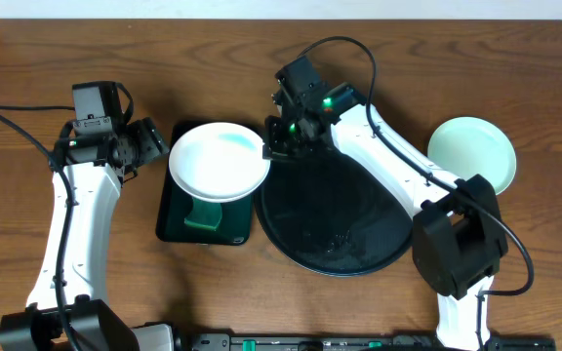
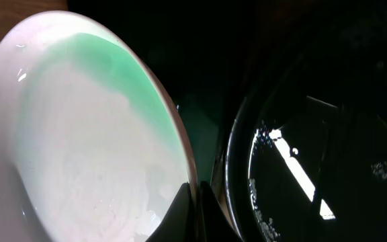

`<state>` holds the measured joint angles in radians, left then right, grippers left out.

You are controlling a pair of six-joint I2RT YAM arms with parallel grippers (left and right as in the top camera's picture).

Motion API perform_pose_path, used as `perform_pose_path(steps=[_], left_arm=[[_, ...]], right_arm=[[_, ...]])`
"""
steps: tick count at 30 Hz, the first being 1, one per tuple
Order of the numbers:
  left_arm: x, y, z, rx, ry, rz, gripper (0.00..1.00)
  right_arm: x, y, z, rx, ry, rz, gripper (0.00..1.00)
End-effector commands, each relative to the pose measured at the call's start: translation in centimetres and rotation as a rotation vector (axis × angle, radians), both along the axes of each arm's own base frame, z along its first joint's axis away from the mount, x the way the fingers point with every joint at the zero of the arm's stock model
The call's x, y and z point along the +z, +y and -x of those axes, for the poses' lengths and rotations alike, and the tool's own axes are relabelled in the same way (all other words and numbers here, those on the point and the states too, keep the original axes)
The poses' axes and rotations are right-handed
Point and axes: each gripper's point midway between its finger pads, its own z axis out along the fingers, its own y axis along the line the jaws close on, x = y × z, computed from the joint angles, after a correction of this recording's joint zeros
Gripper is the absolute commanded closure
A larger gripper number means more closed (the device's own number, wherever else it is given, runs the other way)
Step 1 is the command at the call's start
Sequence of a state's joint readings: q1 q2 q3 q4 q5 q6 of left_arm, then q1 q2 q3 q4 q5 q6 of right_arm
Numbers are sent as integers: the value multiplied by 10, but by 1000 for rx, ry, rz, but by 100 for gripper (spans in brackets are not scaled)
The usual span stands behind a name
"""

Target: Clean dirty plates on tray and stack at the side

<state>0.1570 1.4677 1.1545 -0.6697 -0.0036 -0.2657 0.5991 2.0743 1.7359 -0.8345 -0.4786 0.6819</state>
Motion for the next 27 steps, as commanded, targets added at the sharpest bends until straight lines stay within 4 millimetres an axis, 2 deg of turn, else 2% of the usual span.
perform_pose_path(steps=[1, 11, 19, 27], left_arm=[[7, 4, -2, 17, -19, -6, 20], [7, 4, -2, 17, -19, -6, 20], [7, 4, -2, 17, -19, -6, 20], [7, 4, -2, 17, -19, -6, 20]], right_arm=[[17, -7, -14, -31, -19, -51, 99], [23, -35, -50, -96, -77, -77, 99], [53, -24, -73, -20, -198, -256, 99], [64, -21, -90, 22, -333, -272, 99]])
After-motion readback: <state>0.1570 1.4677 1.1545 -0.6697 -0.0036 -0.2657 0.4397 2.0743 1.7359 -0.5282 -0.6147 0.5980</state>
